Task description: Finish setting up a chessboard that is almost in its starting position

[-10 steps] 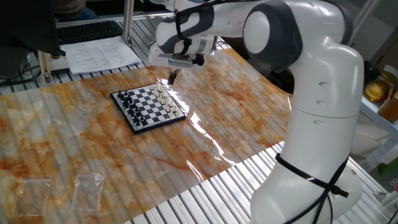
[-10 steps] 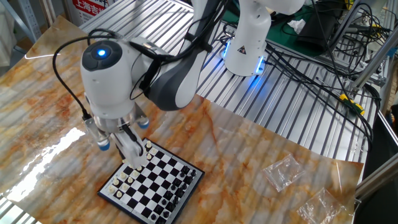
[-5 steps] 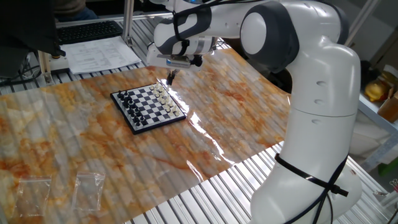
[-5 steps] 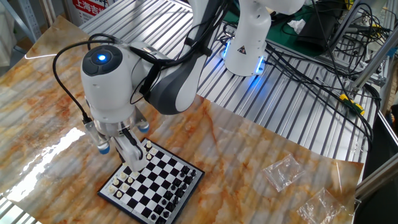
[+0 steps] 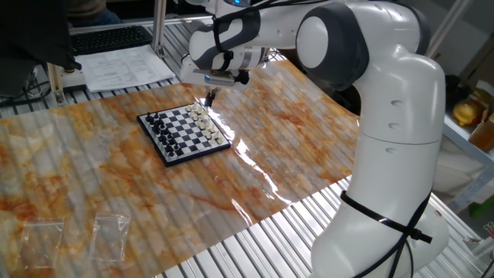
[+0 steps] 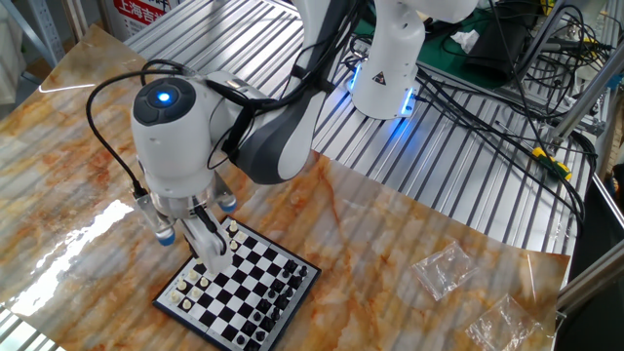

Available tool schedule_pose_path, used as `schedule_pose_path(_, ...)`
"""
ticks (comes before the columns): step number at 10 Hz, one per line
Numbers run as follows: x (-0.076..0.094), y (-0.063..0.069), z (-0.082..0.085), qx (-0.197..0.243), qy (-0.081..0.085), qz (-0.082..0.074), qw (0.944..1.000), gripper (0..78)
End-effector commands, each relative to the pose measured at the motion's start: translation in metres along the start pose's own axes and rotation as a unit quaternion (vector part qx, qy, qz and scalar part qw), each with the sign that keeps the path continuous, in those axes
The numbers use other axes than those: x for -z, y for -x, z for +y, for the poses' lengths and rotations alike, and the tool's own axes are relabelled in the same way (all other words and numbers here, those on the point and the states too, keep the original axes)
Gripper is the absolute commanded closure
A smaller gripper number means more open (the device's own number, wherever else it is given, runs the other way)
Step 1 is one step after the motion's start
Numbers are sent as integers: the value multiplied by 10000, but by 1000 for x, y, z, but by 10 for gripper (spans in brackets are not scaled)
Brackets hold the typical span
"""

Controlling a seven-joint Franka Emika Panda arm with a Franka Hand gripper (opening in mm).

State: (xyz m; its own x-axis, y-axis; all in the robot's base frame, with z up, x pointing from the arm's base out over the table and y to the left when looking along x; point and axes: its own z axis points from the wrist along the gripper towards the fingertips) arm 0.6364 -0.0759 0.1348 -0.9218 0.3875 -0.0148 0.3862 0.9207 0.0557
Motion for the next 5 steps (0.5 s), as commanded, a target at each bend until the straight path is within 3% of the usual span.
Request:
schedule_pose_path(1,-3,-1,0,-1,7,-35,10000,764)
schedule_pose_path(5,-9,0,-4,45,20,-60,10000,764)
